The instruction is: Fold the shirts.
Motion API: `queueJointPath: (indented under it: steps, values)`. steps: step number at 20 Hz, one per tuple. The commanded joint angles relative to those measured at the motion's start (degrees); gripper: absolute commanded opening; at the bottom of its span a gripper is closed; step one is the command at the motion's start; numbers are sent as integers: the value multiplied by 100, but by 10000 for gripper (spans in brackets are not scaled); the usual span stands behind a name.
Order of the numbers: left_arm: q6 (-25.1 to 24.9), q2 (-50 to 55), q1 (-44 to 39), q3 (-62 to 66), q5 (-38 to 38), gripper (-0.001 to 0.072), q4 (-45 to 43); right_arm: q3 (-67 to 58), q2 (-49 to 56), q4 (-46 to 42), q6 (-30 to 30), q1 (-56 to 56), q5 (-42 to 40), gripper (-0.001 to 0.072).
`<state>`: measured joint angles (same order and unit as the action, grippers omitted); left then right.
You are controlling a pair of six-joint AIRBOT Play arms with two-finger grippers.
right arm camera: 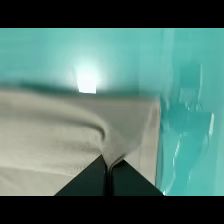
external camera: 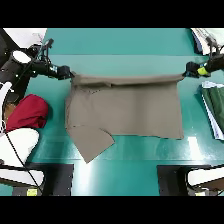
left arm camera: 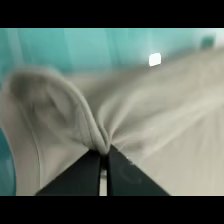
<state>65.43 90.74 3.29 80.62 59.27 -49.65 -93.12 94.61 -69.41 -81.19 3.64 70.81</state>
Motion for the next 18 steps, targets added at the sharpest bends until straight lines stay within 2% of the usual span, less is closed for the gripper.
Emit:
queueJointPath:
  steps: [1, 3, 4, 5, 6, 7, 9, 10, 11, 14, 15, 18]
  values:
    - [-33, 9, 2, -417, 264, 26, -280, 949, -315, -208, 26, -44, -225, 15]
    - [127, 9, 2, -492, 302, 29, -487, 1231, -328, -162, 15, -44, -214, 17]
    - [369, 7, 4, -492, 326, 163, -605, 1331, -328, 11, 17, -42, -203, 35]
    - [570, 7, 4, -492, 361, 506, -708, 1373, -328, 219, 20, -22, -197, 244]
    - [807, 0, 11, -490, 448, 627, -824, 1370, -328, 398, 17, 20, -146, 503]
    - [942, -31, 31, -487, 595, 628, -964, 1370, -374, 535, 20, 42, -63, 523]
    - [1012, -243, 170, -479, 1019, 624, -1397, 1373, -579, 525, 118, 175, 240, 501]
    - [1130, -417, 273, -483, 1202, 543, -1622, 1384, -737, 529, 238, 258, 446, 501]
    - [1130, -645, 369, -575, 1327, 496, -1773, 1484, -955, 542, 284, 365, 584, 501]
    - [1204, -1738, 509, -1639, 1429, 495, -1775, 2059, -1672, 542, 428, 535, 514, 500]
    - [1283, -2149, 503, -2190, 1460, 495, -1672, 2291, -1906, 544, 516, 577, 422, 442]
    - [1447, -3248, 503, -3794, 1532, 495, -1239, 2859, -2411, 542, 588, 575, 120, 423]
